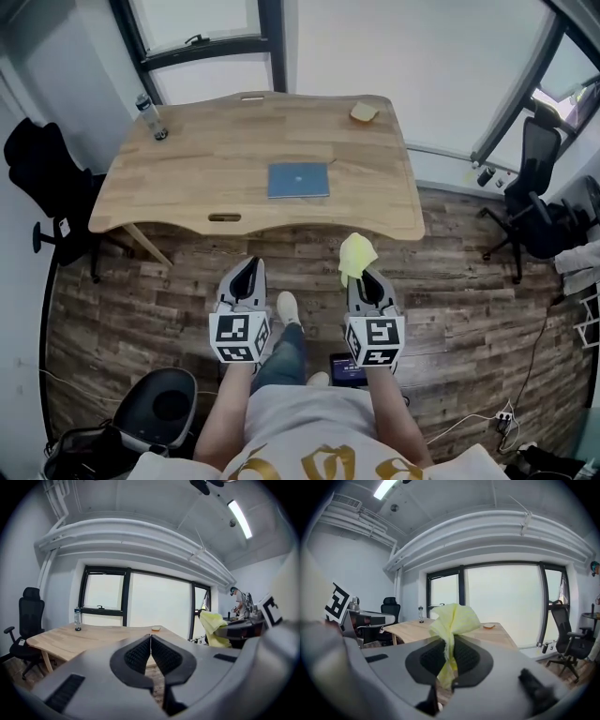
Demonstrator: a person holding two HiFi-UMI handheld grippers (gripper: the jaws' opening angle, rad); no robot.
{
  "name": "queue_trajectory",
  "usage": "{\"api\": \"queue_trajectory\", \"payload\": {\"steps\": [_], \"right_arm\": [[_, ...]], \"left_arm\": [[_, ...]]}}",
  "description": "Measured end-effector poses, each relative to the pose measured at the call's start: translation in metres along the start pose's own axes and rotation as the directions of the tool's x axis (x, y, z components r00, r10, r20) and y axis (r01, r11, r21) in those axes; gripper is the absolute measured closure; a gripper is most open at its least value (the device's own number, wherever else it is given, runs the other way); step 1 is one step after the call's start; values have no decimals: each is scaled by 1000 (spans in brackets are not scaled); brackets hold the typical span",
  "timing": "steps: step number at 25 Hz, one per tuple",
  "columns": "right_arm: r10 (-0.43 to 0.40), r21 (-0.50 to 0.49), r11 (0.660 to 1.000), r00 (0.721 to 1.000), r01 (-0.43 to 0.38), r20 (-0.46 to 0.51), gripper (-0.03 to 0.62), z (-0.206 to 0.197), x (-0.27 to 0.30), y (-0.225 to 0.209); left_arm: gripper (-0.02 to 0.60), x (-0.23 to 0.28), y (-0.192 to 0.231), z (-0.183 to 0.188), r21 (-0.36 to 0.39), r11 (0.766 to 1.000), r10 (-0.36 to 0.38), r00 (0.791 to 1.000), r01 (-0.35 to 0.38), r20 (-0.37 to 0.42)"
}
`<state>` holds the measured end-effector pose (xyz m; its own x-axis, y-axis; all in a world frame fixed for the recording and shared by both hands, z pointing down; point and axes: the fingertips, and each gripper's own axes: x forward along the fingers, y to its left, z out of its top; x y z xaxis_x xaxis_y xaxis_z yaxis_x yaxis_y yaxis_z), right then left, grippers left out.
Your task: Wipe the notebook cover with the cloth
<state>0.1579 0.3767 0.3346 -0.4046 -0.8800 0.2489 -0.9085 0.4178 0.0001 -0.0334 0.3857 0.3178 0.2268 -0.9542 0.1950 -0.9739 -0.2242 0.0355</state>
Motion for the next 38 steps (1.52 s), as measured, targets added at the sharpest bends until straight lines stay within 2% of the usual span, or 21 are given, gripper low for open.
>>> {"api": "queue_trajectory", "payload": {"steps": [3, 9, 13, 17, 23, 26, 28, 33, 38], "right_arm": [[4, -20, 1000, 1000, -4, -9, 556, 4, 47, -9], [-2, -11, 1000, 997, 1, -71, 556, 19, 174, -38], [-6, -16, 1000, 993, 4, -121, 556, 34, 259, -50], [-58, 10, 998, 988, 60, -143, 556, 39, 313, -68], [-89, 33, 995, 982, 96, -168, 556, 36, 352, -81], [-96, 48, 993, 979, 107, -179, 556, 31, 365, -89], [-92, 65, 992, 980, 105, -177, 556, 30, 376, -91], [-65, 44, 996, 983, 74, -171, 556, 34, 402, -90], [-79, 48, 995, 975, 91, -206, 556, 27, 417, -105]], "left_arm": [[566, 43, 24, -1, -20, 1000, 8, 1000, -8, -1], [567, 167, 77, 14, -38, 999, -28, 1000, 27, -14], [566, 247, 116, 37, -91, 992, -87, 996, 87, 1], [566, 309, 150, 51, -109, 986, -122, 992, 122, 7], [566, 357, 163, 44, -121, 975, -188, 982, 186, -7], [566, 373, 168, 39, -55, 986, -161, 986, 159, -36], [566, 381, 169, 35, -36, 985, -171, 984, 169, -50], [569, 407, 169, 34, -96, 974, -212, 976, 207, -40], [569, 427, 171, 28, -99, 974, -210, 976, 203, -61]]}}
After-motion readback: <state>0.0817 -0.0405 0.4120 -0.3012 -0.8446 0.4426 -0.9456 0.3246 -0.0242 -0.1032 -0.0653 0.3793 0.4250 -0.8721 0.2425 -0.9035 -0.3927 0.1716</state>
